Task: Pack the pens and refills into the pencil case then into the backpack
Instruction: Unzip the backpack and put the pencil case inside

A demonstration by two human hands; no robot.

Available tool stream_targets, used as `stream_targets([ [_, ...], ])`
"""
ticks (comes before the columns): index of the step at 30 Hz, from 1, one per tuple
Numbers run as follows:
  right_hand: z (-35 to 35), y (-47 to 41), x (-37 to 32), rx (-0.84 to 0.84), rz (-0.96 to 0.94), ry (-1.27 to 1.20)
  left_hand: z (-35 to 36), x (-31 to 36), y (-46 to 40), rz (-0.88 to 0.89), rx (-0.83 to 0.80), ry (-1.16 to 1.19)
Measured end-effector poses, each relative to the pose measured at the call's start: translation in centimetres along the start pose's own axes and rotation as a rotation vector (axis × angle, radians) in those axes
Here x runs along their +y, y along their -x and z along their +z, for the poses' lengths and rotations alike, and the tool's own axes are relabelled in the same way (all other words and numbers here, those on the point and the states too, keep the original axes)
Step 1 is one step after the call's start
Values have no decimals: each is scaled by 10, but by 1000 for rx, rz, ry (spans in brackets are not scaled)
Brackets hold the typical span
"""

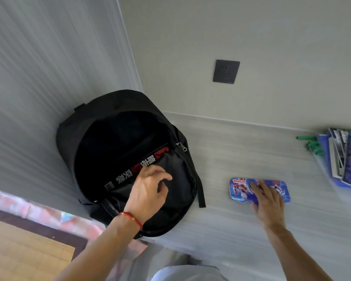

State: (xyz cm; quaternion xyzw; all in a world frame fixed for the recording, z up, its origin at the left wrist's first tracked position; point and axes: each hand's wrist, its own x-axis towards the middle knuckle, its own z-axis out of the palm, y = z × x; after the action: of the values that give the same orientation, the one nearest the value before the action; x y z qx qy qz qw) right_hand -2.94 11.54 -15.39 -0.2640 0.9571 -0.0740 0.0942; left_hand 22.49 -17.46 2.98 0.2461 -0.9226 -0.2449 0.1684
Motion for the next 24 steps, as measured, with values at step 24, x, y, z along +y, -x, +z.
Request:
stream_targets([
  [24,-17,-16,-21,-35,-247,237,24,-27,-21,-354,-30,-488],
])
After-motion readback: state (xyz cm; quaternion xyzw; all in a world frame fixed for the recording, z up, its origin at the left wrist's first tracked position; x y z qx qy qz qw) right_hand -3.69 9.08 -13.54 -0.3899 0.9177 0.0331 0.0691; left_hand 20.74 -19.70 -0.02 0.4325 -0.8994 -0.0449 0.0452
